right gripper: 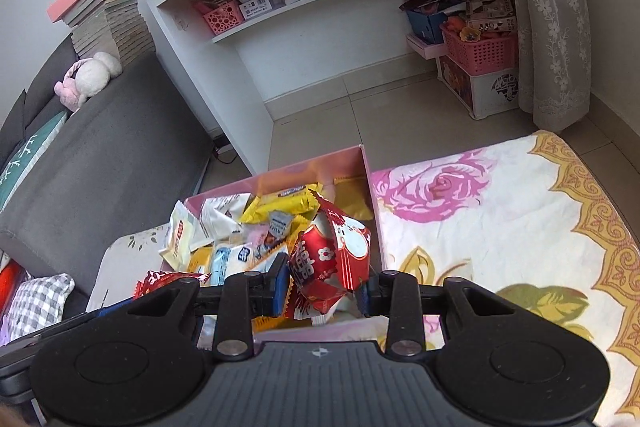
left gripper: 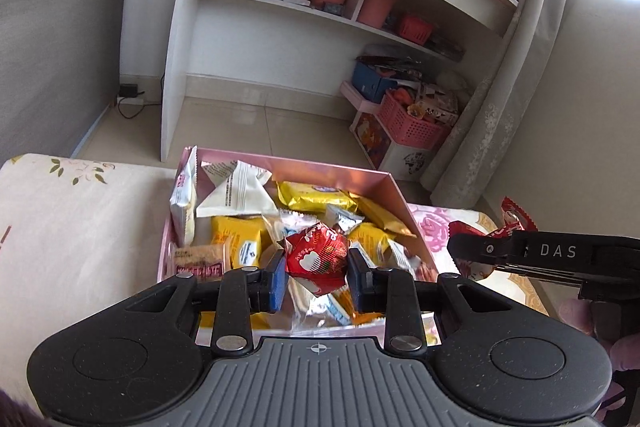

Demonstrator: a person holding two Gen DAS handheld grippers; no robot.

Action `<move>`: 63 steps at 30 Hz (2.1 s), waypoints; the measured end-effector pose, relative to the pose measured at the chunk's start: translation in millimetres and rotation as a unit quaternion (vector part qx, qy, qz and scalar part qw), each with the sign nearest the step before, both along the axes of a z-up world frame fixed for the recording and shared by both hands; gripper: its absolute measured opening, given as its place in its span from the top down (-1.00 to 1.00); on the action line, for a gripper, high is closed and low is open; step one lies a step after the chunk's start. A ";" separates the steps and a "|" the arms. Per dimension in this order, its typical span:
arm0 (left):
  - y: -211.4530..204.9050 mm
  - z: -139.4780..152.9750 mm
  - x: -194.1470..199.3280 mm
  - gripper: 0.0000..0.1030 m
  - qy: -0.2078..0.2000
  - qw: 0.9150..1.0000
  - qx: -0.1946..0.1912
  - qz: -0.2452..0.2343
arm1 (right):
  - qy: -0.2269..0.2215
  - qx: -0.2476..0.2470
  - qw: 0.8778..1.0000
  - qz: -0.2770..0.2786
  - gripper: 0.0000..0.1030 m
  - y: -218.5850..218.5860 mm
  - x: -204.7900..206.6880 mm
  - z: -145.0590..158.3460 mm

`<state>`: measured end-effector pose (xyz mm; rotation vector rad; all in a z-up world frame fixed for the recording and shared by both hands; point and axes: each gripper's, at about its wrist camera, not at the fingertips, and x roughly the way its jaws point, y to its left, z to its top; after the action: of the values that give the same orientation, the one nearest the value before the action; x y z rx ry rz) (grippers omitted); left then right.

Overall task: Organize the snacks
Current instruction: 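Carry both red candy packets into the box and open both grippers, then withdraw both grippers from the box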

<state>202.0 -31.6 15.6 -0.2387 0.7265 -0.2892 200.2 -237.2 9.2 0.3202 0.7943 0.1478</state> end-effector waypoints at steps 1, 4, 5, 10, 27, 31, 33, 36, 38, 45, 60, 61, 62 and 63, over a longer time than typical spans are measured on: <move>-2.3 -1.6 8.1 0.46 0.001 1.000 -0.001 0.000 | -0.001 0.000 1.000 0.000 0.51 0.1 6.3 -0.6; -10.9 -7.0 28.9 0.45 0.001 1.000 0.004 -0.004 | 0.000 0.005 1.000 0.001 0.51 1.6 24.7 -4.6; -14.9 -9.2 35.3 0.45 0.000 1.000 0.010 -0.006 | 0.001 0.005 1.000 0.002 0.51 2.6 30.1 -6.4; -27.5 -17.4 59.7 0.45 -0.005 0.999 0.030 -0.013 | -0.001 -0.004 1.000 0.009 0.51 7.5 55.4 -17.2; -40.5 -36.9 93.6 0.31 -0.013 0.998 0.059 -0.019 | -0.003 -0.003 1.000 0.008 0.40 8.8 95.1 -37.0; -39.0 -38.8 93.7 0.02 -0.013 0.998 0.053 -0.016 | -0.006 0.005 1.000 0.001 0.00 7.0 96.2 -37.3; -39.2 -37.8 92.4 -0.07 -0.014 0.998 0.052 -0.015 | -0.009 0.006 1.000 -0.001 -0.04 6.0 95.2 -36.1; -37.5 -33.9 87.5 -0.34 -0.018 0.999 0.049 -0.012 | -0.011 0.007 1.000 -0.003 -0.15 4.9 92.2 -33.2; -36.2 -30.7 82.5 -0.43 -0.020 0.998 0.050 -0.011 | -0.015 0.007 1.000 -0.002 -0.21 4.7 88.1 -30.2; -27.2 -18.5 60.2 -0.63 -0.023 0.998 0.060 -0.019 | -0.021 -0.007 1.000 0.008 -0.40 5.4 68.2 -17.7; 4.0 -17.1 -18.4 -0.86 0.005 0.996 0.091 -0.009 | -0.004 -0.023 1.000 -0.013 -0.70 -4.5 -2.6 -14.6; 5.8 -17.2 -22.4 -0.86 0.008 0.996 0.094 -0.007 | -0.001 -0.026 1.000 -0.015 -0.70 -5.4 -7.8 -15.2; 7.7 -17.6 -27.4 -0.87 0.012 0.995 0.097 -0.004 | 0.001 -0.028 0.999 -0.018 -0.70 -6.3 -11.9 -15.3; 9.5 -17.3 -32.4 -0.89 0.015 0.995 0.101 -0.003 | 0.003 -0.030 0.999 -0.020 -0.71 -7.0 -17.0 -14.5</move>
<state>169.6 -22.1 -1.7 -0.0492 0.7804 -0.2169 183.1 -244.2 -5.4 0.2803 0.7963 0.0845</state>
